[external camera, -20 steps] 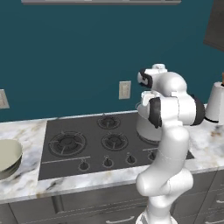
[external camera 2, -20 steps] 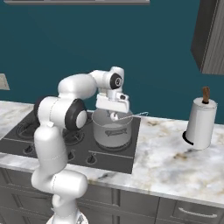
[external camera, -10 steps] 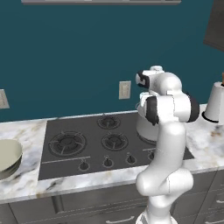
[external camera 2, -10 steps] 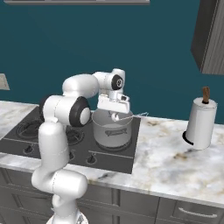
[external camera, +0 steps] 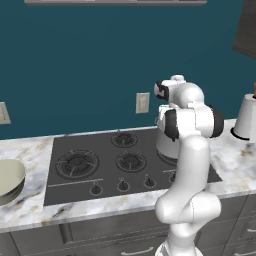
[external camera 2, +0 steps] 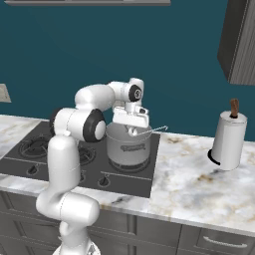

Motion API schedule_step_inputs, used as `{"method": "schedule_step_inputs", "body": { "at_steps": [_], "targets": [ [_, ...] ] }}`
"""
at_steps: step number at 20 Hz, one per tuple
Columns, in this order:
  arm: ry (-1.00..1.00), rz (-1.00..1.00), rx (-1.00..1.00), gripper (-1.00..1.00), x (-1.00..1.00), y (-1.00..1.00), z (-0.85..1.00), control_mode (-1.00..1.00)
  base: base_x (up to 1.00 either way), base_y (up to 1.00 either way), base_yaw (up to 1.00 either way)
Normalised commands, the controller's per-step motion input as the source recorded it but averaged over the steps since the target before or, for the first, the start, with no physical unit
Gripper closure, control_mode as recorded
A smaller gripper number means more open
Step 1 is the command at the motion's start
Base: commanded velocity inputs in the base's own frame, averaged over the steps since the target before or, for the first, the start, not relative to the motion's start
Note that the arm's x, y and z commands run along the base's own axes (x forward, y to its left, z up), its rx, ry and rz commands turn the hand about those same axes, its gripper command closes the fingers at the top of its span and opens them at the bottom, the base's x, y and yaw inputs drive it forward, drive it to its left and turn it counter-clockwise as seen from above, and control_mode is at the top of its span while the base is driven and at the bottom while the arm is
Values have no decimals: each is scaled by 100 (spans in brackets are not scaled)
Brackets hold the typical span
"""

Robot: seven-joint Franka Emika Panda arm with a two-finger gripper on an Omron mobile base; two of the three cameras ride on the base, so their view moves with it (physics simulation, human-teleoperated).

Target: Open the cabinet and move the ladle to the pot. Then close the cabinet.

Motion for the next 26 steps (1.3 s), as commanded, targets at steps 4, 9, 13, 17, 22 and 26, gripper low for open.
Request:
{"method": "schedule_step_inputs", "body": {
  "at_steps": [4, 9, 13, 17, 22, 26],
  "targets": [
    [0, 7, 4, 100, 3, -1, -26, -100, 0, 0, 0],
    [0, 5, 1, 100, -15, 0, -10, -100, 0, 0, 0],
    [0, 4, 0, -100, -28, 0, -3, -100, 0, 0, 0],
    [0, 2, 1, -100, -36, -2, 0, -100, 0, 0, 0],
    [-3, 0, 2, -100, -41, -1, 3, -100, 0, 0, 0],
    [-12, 0, 3, -100, -45, 2, 54, -100, 0, 0, 0]
  ]
}}
